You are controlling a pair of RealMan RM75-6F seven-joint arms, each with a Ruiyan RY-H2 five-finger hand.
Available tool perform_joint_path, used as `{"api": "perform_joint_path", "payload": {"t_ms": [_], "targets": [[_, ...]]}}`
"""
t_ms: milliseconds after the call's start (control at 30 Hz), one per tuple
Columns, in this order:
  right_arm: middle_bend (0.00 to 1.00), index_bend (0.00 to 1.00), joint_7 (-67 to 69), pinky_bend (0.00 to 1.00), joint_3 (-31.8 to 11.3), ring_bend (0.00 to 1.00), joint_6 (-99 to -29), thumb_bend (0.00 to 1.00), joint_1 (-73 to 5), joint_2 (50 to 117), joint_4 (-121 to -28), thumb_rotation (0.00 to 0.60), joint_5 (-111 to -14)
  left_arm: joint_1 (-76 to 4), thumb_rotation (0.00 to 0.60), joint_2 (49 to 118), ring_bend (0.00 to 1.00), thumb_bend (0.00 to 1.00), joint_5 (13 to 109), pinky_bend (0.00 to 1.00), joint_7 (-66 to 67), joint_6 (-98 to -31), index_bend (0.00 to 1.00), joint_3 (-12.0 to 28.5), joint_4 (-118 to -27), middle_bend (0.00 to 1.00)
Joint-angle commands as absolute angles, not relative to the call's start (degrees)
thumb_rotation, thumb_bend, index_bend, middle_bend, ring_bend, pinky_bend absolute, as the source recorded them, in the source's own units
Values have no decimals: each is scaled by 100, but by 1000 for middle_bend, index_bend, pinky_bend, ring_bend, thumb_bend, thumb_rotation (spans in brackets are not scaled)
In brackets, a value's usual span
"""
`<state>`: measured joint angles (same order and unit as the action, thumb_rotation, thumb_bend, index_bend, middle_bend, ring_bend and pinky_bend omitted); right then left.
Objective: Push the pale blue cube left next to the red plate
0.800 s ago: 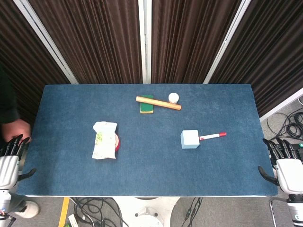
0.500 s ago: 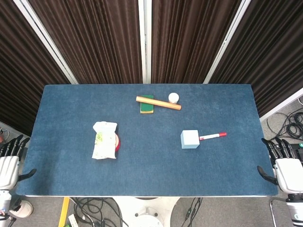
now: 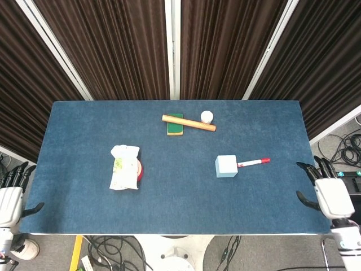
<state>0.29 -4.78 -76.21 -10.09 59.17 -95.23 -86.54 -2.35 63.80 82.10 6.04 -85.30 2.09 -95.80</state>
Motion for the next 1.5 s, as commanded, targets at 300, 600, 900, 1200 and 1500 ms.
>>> {"api": "perform_joint_path", "payload": {"t_ms": [300,600,900,1200,1500], "targets": [[241,209,-1313,78,-975,11,-5372,177,-2672,7126,-8410,600,-7262,-150,600,6330,90,164,8128,127,623,-8544,149,164,-9597,143],[276,306,-1738,79,-861,14,-4884,176,-3204,8172,-6996,600,-7027,-113,600,6307,90,163,8077,127,563,-8516,150,145,-9579,143],[334,374,-1636,94,-735,42,-4777,176,-3316,8789,-6102,600,-6988,-102,600,6308,90,153,8026,127,451,-8470,155,154,-9592,143],[380,414,-1469,105,-731,68,-4690,176,-3381,9150,-5490,600,-6932,-99,600,6311,90,153,7998,128,456,-8434,155,152,-9579,143],[452,483,-1328,122,-766,109,-4598,219,-3453,9275,-5230,600,-6909,-85,600,6318,90,153,8002,127,466,-8448,155,153,-9554,143]]}}
